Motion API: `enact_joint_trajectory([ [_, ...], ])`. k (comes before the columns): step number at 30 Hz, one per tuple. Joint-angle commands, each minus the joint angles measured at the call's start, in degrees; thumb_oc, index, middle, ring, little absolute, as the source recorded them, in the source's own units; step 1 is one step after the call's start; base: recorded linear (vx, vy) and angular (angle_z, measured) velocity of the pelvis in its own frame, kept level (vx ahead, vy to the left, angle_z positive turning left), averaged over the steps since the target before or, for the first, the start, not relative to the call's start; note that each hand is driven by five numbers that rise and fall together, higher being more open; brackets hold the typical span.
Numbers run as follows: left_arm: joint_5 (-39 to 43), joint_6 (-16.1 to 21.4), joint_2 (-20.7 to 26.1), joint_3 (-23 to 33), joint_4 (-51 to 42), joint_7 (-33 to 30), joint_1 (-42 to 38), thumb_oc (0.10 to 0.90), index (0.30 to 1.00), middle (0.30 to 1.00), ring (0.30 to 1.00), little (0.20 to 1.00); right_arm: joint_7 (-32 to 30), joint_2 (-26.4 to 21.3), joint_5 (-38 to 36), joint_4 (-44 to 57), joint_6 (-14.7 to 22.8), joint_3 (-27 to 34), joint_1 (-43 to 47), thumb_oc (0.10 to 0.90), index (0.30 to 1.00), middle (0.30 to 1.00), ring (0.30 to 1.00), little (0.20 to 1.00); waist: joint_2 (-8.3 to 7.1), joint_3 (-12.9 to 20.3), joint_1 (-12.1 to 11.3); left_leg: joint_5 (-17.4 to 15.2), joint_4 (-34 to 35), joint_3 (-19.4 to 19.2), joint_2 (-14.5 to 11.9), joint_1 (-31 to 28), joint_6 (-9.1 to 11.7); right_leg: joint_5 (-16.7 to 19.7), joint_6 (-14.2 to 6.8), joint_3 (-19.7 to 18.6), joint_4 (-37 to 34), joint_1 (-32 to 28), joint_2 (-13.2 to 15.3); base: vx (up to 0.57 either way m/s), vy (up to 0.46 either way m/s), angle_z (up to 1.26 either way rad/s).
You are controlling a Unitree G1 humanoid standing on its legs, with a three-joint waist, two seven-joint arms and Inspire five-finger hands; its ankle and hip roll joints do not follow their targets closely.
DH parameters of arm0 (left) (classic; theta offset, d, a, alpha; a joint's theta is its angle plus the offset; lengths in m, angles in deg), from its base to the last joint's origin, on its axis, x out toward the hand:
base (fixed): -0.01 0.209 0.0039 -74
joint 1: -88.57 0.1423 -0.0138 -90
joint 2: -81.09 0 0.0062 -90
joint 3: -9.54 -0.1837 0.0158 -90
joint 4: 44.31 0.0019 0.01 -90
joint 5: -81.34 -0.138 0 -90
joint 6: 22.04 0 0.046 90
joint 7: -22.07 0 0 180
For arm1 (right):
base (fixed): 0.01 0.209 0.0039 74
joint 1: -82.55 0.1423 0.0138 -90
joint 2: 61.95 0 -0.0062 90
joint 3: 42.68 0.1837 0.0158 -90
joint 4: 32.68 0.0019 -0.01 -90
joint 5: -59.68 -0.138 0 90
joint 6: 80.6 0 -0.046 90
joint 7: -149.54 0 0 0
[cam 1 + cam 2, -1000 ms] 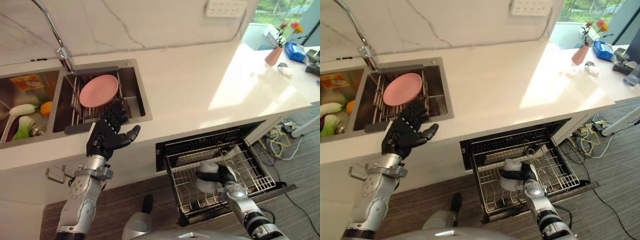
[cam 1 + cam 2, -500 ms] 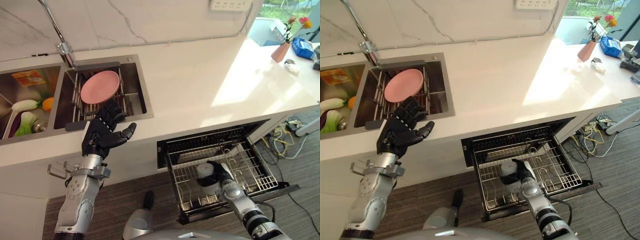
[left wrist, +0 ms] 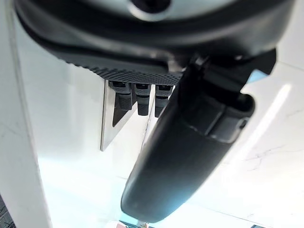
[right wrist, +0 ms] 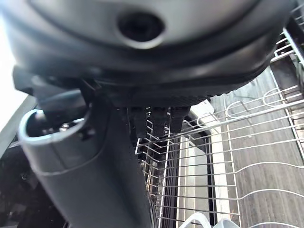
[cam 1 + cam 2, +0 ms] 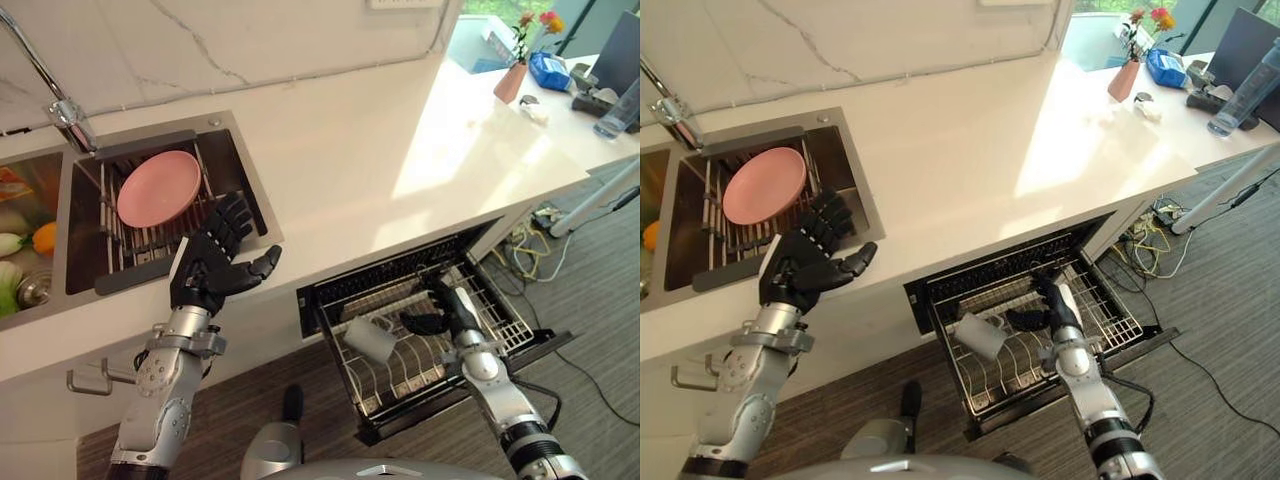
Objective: Place the dishes in the dishwasher.
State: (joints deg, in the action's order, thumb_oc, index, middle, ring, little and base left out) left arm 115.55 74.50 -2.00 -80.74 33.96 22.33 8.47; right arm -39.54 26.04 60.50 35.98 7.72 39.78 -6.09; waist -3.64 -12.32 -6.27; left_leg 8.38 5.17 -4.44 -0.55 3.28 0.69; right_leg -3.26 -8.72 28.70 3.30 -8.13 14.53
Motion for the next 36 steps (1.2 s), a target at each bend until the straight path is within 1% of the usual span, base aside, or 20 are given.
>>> enact_joint_trajectory([
  [1,-1.44,2.55,1.21,-3.39,-2.62,2.49,-5.94,0.800,0.900,0.900,0.900,0.900,-1.93,-1.65,-2.42,6.42,5.91,2.19,3.80,0.800,0.900,0.900,0.900,0.900,0.66,2.23,3.04,-10.62,-0.17,-2.60,-3.26,-8.48,2.77,11.33,-5.98,-5.42,0.35,9.40,5.93,-0.14,0.055,-0.60],
  [3,-1.95,2.45,1.76,-3.46,-1.83,1.98,-6.67,0.800,0.900,0.900,0.900,0.900,-1.98,-0.62,-3.82,6.13,6.03,2.28,3.37,0.800,0.900,0.900,0.900,0.900,0.36,1.00,3.46,-10.13,-0.23,-5.03,-4.22,-8.47,2.69,13.88,-6.28,-8.05,1.53,12.65,5.16,-0.21,0.016,-0.78],
  [4,-1.84,2.52,2.11,-3.38,-1.49,1.61,-7.38,0.800,0.900,0.900,0.900,0.900,-1.87,-0.12,-4.73,6.20,6.10,2.20,3.08,0.800,0.900,0.900,0.900,0.900,0.60,0.41,3.05,-9.75,-0.42,-6.37,-4.85,-8.18,2.45,12.92,-6.28,-8.86,3.40,13.79,4.77,-0.24,0.029,-0.85],
  [7,-1.94,2.35,3.02,-3.36,-1.52,1.06,-8.75,0.800,0.900,0.900,0.900,0.900,-1.21,0.05,-5.91,5.35,6.31,2.00,2.04,0.800,0.900,0.900,0.900,0.900,0.95,0.61,2.64,-8.13,-1.57,-8.43,-5.68,-5.64,1.24,7.01,-4.90,-7.18,10.95,10.56,4.35,-0.27,0.056,-0.70],
  [10,-1.72,2.29,3.16,-3.08,-1.18,0.50,-9.42,0.800,0.900,0.900,0.900,0.900,-0.58,0.11,-7.06,4.94,6.11,3.26,0.47,0.800,0.900,0.900,0.900,0.900,0.42,2.34,2.16,-6.07,-3.45,-8.51,-5.97,-1.73,0.88,1.80,-4.61,-13.26,16.19,7.66,1.31,-0.20,-0.049,-0.61],
  [11,-1.71,2.28,3.17,-3.09,-1.18,0.50,-9.44,0.800,0.900,0.900,0.900,0.900,-0.57,0.12,-7.06,4.98,6.09,3.29,0.45,0.800,0.900,0.900,0.900,0.900,0.49,2.50,2.01,-5.97,-3.57,-8.63,-6.13,-1.44,0.89,2.04,-4.51,-13.36,16.05,7.92,1.16,-0.11,-0.154,-0.24],
  [12,-1.69,2.60,3.19,-2.86,-0.88,0.06,-9.50,0.800,0.900,0.900,0.900,0.900,-0.38,0.14,-7.64,5.16,6.22,3.76,-0.30,0.800,0.900,0.900,0.900,0.900,0.10,3.18,1.61,-5.17,-4.29,-8.09,-6.34,-0.04,1.20,0.46,-4.38,-15.91,15.42,6.20,-0.47,-0.15,-0.248,-0.26],
  [14,-0.57,3.08,2.55,-2.12,-0.03,-1.35,-9.19,0.800,0.900,0.900,0.900,0.900,-0.90,-0.46,-9.36,4.97,6.58,3.95,-0.30,0.800,0.900,0.900,0.900,0.900,-0.13,4.11,0.02,-1.69,-5.95,-7.13,-7.85,4.49,3.05,-6.40,-1.21,-17.75,7.38,0.10,-4.13,-0.19,-0.409,-0.16],
  [16,0.92,3.21,1.57,-1.26,1.22,-2.14,-8.32,0.800,0.900,0.900,0.900,0.900,-1.17,-0.64,-10.23,4.52,6.61,3.68,-0.08,0.800,0.900,0.900,0.900,0.900,0.47,3.95,-0.79,1.44,-6.15,-6.69,-10.01,6.35,4.99,-8.81,0.76,-16.27,3.50,-1.79,-6.27,-0.14,-0.353,-0.05],
  [17,0.93,3.22,1.53,-1.25,1.23,-2.14,-8.31,0.800,0.900,0.900,0.900,0.900,-1.17,-0.69,-10.25,4.48,6.64,3.66,-0.06,0.800,0.900,0.900,0.900,0.900,0.63,3.95,-0.65,1.57,-6.11,-6.47,-10.18,6.41,5.13,-8.73,0.92,-16.12,3.34,-1.90,-6.51,-0.15,-0.300,-0.07],
  [18,1.64,3.20,0.86,-1.27,2.17,-2.33,-8.22,0.800,0.900,0.900,0.900,0.900,-1.50,-1.05,-10.93,4.36,6.86,3.76,-0.19,0.800,0.900,0.900,0.900,0.900,1.56,3.35,-0.60,4.08,-6.02,-5.78,-11.78,7.79,6.77,-9.44,1.85,-15.75,1.93,-2.60,-8.30,-0.26,-0.342,0.23],
  [19,2.18,2.87,-0.25,-2.13,3.68,-2.50,-8.21,0.800,0.900,0.900,0.900,0.900,-1.46,-1.89,-10.91,4.12,6.79,3.76,-0.69,0.800,0.900,0.900,0.900,0.900,3.33,2.19,0.09,7.20,-4.89,-5.44,-14.37,8.93,9.06,-9.91,3.01,-14.17,1.16,-2.85,-10.31,-0.36,-0.409,0.49],
  [20,2.05,2.89,-0.59,-2.66,4.36,-2.40,-8.20,0.800,0.900,0.900,0.900,0.900,-1.90,-2.51,-10.76,3.40,6.84,3.59,-0.58,0.800,0.900,0.900,0.900,0.900,4.11,1.49,0.36,8.06,-4.38,-5.47,-15.40,9.37,9.67,-10.02,3.39,-12.89,0.94,-3.23,-10.74,-0.27,-0.272,0.59],
  [22,0.98,3.04,-0.31,-3.21,5.01,-1.65,-7.65,0.800,0.900,0.900,0.900,0.900,-2.07,-3.46,-10.34,1.32,6.66,3.00,-0.14,0.800,0.900,0.900,0.900,0.900,5.02,0.34,0.94,8.38,-4.12,-4.13,-16.31,8.61,10.42,-10.09,3.99,-11.40,1.18,-3.47,-10.74,-0.29,-0.158,0.84],
  [24,0.80,2.81,-0.38,-3.33,4.89,-1.09,-6.96,0.800,0.900,0.900,0.900,0.900,-1.79,-3.75,-10.22,0.60,6.43,2.82,-0.22,0.800,0.900,0.900,0.900,0.900,5.38,0.42,1.19,8.20,-4.70,-3.68,-16.42,8.53,10.04,-9.36,4.15,-10.86,0.70,-3.34,-10.67,-0.27,-0.080,0.59],
  [29,-0.18,1.55,0.32,-3.80,5.40,1.73,-3.31,0.800,0.900,0.900,0.900,0.900,-0.75,-4.43,-9.77,-1.86,5.82,2.01,-1.21,0.800,0.900,0.900,0.900,0.900,5.87,1.66,2.41,5.52,-10.10,-3.94,-17.67,4.44,9.64,-7.06,4.88,-7.57,-1.53,-2.50,-9.13,-0.23,-0.012,0.28],
  [33,-0.41,-0.13,-0.69,-4.21,9.23,3.42,0.68,0.800,0.900,0.900,0.900,0.900,-0.12,-4.66,-9.94,-2.70,5.69,3.28,-2.77,0.800,0.900,0.900,0.900,0.900,5.91,2.60,4.47,-1.32,-14.18,-4.14,-17.76,-3.07,9.44,-5.16,4.90,-3.38,-0.38,-0.14,-6.48,-0.21,0.086,0.66],
  [34,-0.42,-0.09,-0.72,-4.23,9.29,3.43,0.68,0.800,0.900,0.900,0.900,0.900,-0.12,-4.69,-9.94,-2.69,5.70,3.28,-2.81,0.800,0.900,0.900,0.900,0.900,5.94,2.54,4.51,-1.40,-14.23,-4.10,-17.76,-3.13,9.45,-5.23,4.87,-3.34,-0.31,-0.22,-6.46,-0.18,0.141,0.80],
  [35,-1.80,-1.21,-1.21,-5.07,13.45,3.69,1.66,0.800,0.900,0.900,0.900,0.900,-0.13,-4.76,-9.88,-2.92,5.46,4.18,-3.62,0.800,0.900,0.900,0.900,0.900,6.54,3.43,5.93,-4.00,-11.96,-6.98,-18.34,-6.73,9.60,-4.79,4.45,-0.64,0.35,0.94,-5.51,-0.09,0.174,0.93],
  [36,-3.55,-2.34,-1.11,-5.68,16.36,3.57,2.43,0.800,0.900,0.900,0.900,0.900,-0.48,-4.78,-10.12,-3.30,5.17,5.21,-3.81,0.800,0.900,0.900,0.900,0.900,6.76,3.56,6.43,-4.08,-11.31,-7.39,-18.76,-6.78,10.42,-5.28,3.73,-0.43,0.13,0.62,-5.19,-0.11,0.231,1.14],
])
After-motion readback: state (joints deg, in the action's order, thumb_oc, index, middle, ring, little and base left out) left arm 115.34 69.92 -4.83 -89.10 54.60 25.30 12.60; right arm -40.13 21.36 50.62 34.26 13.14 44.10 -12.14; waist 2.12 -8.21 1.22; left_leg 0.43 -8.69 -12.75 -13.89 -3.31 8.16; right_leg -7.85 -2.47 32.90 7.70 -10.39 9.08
